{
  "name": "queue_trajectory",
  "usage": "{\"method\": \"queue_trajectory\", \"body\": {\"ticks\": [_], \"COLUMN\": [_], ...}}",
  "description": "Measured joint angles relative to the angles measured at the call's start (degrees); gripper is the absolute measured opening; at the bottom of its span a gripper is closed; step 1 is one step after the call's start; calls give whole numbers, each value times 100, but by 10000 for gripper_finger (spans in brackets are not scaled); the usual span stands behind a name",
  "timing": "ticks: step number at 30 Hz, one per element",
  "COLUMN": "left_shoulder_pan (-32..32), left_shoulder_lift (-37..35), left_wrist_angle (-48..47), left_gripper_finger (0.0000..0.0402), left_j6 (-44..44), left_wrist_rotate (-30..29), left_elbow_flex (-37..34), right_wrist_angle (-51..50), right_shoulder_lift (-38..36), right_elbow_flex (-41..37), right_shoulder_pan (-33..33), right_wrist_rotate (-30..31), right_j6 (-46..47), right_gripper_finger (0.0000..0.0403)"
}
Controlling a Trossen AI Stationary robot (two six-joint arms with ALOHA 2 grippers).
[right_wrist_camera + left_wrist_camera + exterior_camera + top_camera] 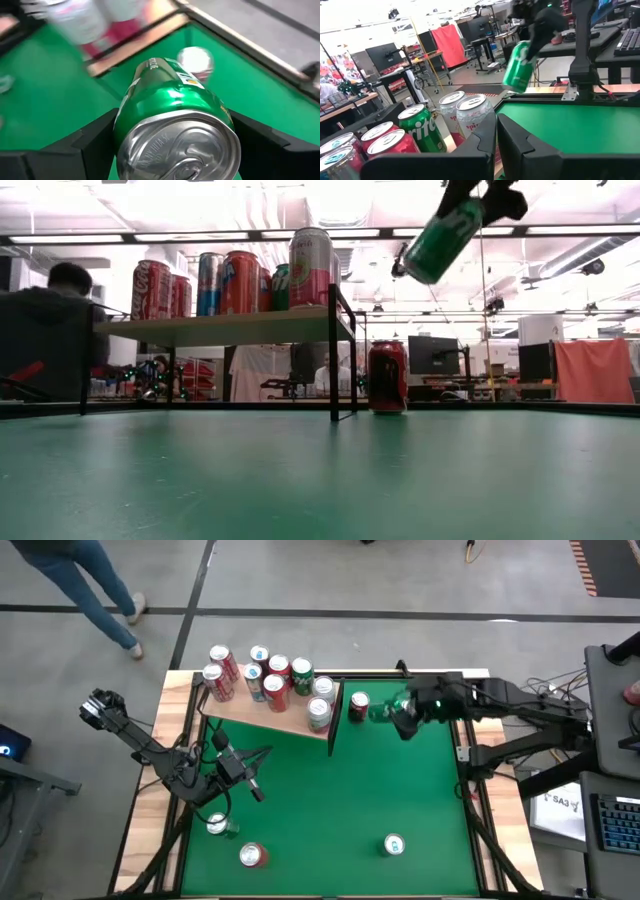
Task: Place canned beverage on shelf
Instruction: Put the green soda can on the shelf aligned with the other green soda can
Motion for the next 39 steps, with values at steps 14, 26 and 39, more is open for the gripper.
{"method": "queue_trajectory", "body": {"ticks": [14, 26, 39], "left_shoulder_pan": [0, 0, 18], "left_shoulder_lift": [0, 0, 863], "left_wrist_angle": [0, -4, 6], "left_gripper_finger": [0, 10, 214], "left_j6": [-275, -331, -601], "left_wrist_rotate": [144, 1379, 1460], "left_elbow_flex": [-2, -2, -2], "right_wrist_angle": [1556, 2722, 3585], "right_shoulder_lift": [941, 2123, 2590], "right_elbow_flex": [15, 136, 136], "right_shoulder_pan": [1879, 2126, 2101], "right_wrist_rotate": [284, 284, 363], "right_j6": [-44, -499, -801], "right_gripper_finger": [302, 302, 302]}}
